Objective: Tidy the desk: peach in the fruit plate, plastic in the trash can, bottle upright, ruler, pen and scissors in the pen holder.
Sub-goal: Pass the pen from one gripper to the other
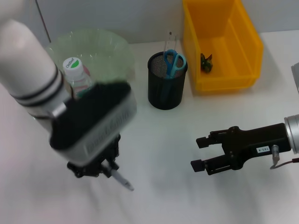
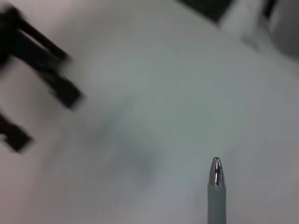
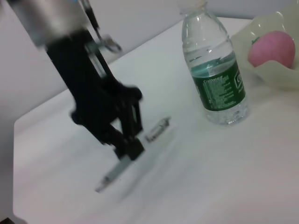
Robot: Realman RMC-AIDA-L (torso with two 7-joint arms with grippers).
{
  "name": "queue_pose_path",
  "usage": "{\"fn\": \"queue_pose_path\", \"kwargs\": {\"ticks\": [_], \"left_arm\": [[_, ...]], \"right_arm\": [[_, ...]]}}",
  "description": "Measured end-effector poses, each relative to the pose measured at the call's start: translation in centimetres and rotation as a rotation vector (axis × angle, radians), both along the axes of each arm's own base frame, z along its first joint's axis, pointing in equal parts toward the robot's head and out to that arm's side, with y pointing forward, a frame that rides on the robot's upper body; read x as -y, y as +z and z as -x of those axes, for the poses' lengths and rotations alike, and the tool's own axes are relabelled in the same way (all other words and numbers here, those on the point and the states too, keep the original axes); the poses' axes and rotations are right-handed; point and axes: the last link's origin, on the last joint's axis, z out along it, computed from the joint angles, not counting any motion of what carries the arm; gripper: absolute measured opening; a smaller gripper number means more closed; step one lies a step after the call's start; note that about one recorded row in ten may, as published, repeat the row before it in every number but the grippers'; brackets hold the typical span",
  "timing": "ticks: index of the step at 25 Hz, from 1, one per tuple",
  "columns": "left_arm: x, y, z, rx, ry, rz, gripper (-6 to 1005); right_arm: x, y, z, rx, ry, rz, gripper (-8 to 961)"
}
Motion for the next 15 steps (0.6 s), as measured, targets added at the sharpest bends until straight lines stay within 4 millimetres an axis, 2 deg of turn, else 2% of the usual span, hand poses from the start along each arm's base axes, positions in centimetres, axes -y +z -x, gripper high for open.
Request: {"fn": "queue_pose_path", "kwargs": {"ticks": [1,4,8,10,11,15], "left_arm": [[0.0,0.0,0.0,0.0,0.0,0.0,141],[-0.3,1.8,-1.0,0.135,0.129,-0.017,142],[-0.7,4.3,-1.9,0.37,0.338,-0.029,143],[-0.8,4.7,-2.0,0.42,0.387,-0.031,144],[-1.2,5.7,-2.1,0.553,0.544,-0.03,144],[-1.6,6.6,-1.8,0.673,0.732,-0.027,145]], "right_arm": [[0.0,0.0,0.0,0.001,0.002,0.001,826],[-0.1,0.2,0.0,0.006,0.006,0.001,827],[-0.1,0.3,-0.1,0.015,0.026,-0.008,827],[-0.2,0.4,-0.1,0.021,0.047,-0.017,826],[-0.3,0.5,-0.1,0.024,0.059,-0.022,826],[-0.4,0.7,0.1,0.035,0.118,-0.043,826]]}}
